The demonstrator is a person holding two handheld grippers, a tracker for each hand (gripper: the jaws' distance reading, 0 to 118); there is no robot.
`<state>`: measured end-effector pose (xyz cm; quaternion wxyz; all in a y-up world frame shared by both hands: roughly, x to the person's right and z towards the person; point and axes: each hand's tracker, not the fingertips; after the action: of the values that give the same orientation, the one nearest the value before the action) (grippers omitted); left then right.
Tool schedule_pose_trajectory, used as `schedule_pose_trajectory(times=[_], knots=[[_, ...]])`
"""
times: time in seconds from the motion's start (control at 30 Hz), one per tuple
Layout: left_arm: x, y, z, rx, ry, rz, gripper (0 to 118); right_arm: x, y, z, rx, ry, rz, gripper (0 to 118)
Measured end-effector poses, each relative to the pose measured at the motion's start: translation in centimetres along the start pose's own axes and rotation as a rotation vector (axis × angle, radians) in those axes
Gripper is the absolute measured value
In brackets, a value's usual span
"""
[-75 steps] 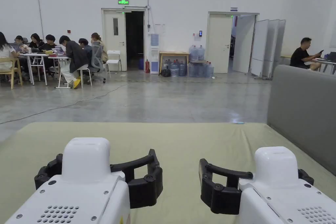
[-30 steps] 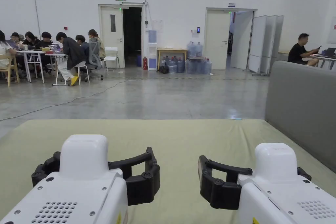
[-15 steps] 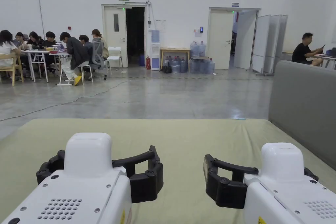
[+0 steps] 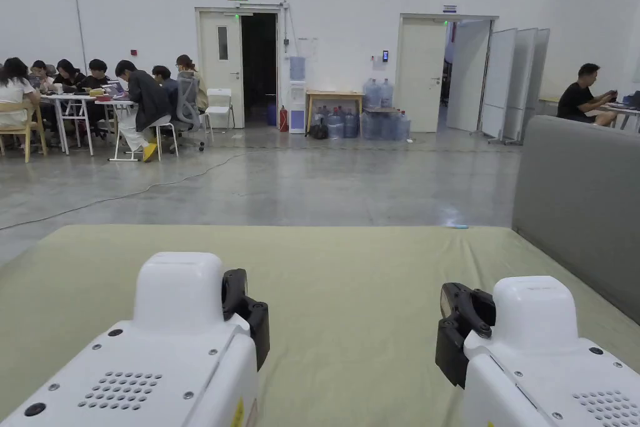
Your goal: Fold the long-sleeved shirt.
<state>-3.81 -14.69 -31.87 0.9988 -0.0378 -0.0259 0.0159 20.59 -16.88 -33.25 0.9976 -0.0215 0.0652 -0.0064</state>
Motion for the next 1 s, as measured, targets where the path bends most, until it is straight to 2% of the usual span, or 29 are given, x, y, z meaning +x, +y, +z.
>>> schedule_pose_trajectory(times=[0.1,0.17,0.27,0.33,0.4,0.47,0.53,0.57,0.63,0.73,0.77,0.8,0.83,0.93,1.0], knots=[[-0.2,-0.6,-0.2,0.005,-0.008,0.005,0,0.3,-0.2,0.2,0.009,-0.031,-0.016,0],[-1.2,-0.7,-0.2,-0.026,-0.024,0.055,0,0.5,-0.3,-0.1,0.002,-0.037,-0.027,0],[-4.7,-0.5,0.6,-0.042,-0.02,0.115,0,-1.0,-0.5,-1.9,-0.027,-0.026,-0.032,0],[-8.2,-0.2,1.9,-0.044,0.105,0.096,0,-4.7,-0.7,-3.3,-0.063,0.094,-0.036,0],[-11.8,-0.1,3.7,-0.036,0.242,0.065,0,-9.4,-1.0,-4.1,-0.082,0.274,-0.045,0],[-16.0,-0.3,6.1,-0.04,0.395,0.042,0,-14.8,-1.2,-4.1,-0.107,0.51,-0.064,0],[-19.4,-0.8,7.9,-0.07,0.524,0.043,0,-18.7,-1.5,-3.9,-0.135,0.715,-0.105,0],[-20.9,-1.2,8.5,-0.091,0.569,0.05,0,-20.1,-1.7,-3.7,-0.153,0.784,-0.134,0],[-20.8,-1.7,8.9,-0.135,0.58,0.069,0,-21.4,-2.2,-3.6,-0.161,0.842,-0.166,0],[-22.8,-4.6,7.2,-0.228,0.534,0.109,2,-20.8,-3.4,-4.0,-0.194,0.829,-0.146,0],[-23.4,-6.0,6.0,-0.267,0.508,0.123,22,-20.2,-3.9,-4.3,-0.217,0.814,-0.122,0],[-24.1,-7.4,4.7,-0.319,0.507,0.138,56,-19.2,-4.4,-4.4,-0.239,0.786,-0.098,0],[-24.9,-9.1,3.2,-0.375,0.522,0.153,69,-18.1,-4.9,-4.7,-0.259,0.755,-0.073,0],[-27.1,-14.1,-1.0,-0.509,0.434,0.247,103,-14.4,-6.4,-5.2,-0.315,0.645,-0.038,0],[-28.2,-17.1,-3.7,-0.586,0.439,0.268,104,-12.2,-7.4,-5.7,-0.354,0.577,-0.036,0]])
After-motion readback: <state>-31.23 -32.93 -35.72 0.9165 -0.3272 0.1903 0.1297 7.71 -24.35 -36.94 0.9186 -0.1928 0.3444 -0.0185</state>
